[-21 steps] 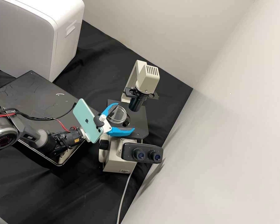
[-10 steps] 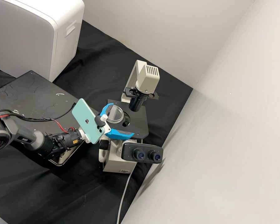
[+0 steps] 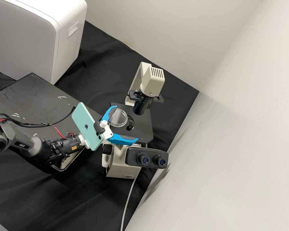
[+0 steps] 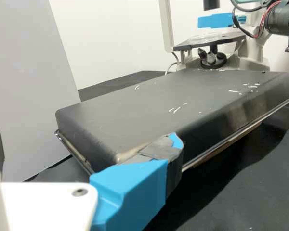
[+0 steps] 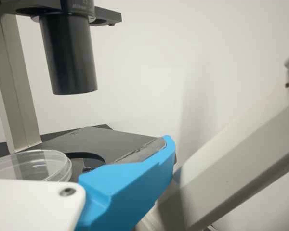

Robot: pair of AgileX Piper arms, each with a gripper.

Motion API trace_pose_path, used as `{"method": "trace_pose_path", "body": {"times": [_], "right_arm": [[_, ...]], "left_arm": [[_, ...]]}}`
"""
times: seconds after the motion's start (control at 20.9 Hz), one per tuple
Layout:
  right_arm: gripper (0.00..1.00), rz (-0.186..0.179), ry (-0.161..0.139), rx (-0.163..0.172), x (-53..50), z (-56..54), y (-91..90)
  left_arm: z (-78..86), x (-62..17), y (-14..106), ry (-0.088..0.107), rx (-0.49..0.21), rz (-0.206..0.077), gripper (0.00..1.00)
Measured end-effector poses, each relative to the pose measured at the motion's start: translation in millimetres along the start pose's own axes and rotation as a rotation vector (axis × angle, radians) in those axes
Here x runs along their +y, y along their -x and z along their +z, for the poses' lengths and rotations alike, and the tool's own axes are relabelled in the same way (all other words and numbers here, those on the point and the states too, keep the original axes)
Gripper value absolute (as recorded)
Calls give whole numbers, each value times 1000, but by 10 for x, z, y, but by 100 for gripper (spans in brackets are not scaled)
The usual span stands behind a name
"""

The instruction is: Place the petri dish on the bench

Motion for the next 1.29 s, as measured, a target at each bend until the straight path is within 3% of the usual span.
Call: {"method": "trace_pose_path", "body": {"times": [0.29,0.48,0.67,0.81,1.15,1.29], "right_arm": [[100,0,0,0,0,0,0],[100,0,-22,3,21,-25,63],[100,-27,-27,52,-66,-167,138],[100,-45,-10,75,-122,-230,168],[100,-60,-8,95,-179,-301,187],[100,-73,24,99,-224,-308,191]], "left_arm": [[0,0,0,0,0,0,100],[0,0,0,0,0,0,100],[0,0,0,0,0,0,100],[0,0,0,0,0,0,100],[0,0,0,0,0,0,100],[0,0,0,0,0,0,100]]}}
